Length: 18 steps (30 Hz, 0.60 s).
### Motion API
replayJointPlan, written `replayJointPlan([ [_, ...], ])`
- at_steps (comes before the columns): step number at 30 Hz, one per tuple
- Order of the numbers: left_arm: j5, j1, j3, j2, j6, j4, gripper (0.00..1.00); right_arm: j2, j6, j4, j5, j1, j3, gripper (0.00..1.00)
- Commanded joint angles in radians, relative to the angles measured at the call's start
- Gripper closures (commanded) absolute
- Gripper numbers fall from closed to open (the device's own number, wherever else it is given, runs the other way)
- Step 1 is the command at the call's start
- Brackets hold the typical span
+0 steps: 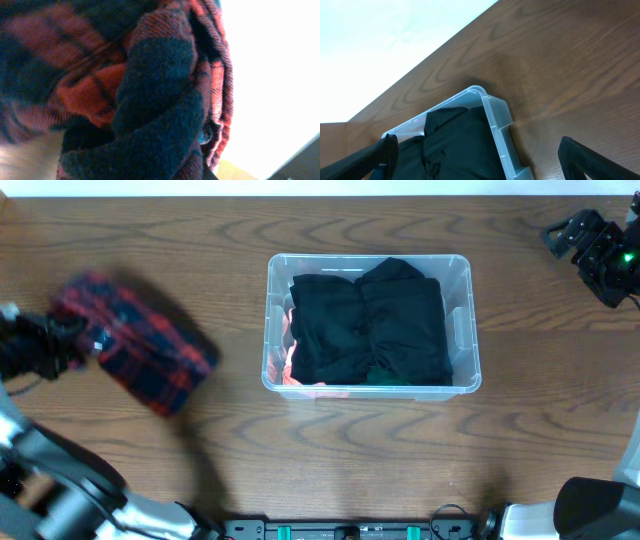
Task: Pack container
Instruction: 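Lift the plaid shirt with the left gripper and carry it over the bin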
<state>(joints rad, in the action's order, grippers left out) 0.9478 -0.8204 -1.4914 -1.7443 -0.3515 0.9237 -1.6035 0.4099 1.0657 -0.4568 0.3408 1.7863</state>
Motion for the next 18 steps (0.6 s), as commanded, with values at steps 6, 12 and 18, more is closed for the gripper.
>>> replayJointPlan([
  [6, -0.080, 0.232, -0.013, 0.437, -0.428, -0.132, 0.94, 0.000, 0.004, 0.002, -0.011, 0.006, -0.001, 0.01],
  [12, -0.480, 0.572, -0.013, 0.605, -0.723, -0.200, 0.94, 0.000, 0.004, 0.002, -0.011, 0.006, -0.001, 0.01],
  [18, -0.816, 1.007, -0.013, 0.573, -0.874, -0.314, 0.93, 0.000, 0.004, 0.002, -0.011, 0.006, -0.001, 0.01],
])
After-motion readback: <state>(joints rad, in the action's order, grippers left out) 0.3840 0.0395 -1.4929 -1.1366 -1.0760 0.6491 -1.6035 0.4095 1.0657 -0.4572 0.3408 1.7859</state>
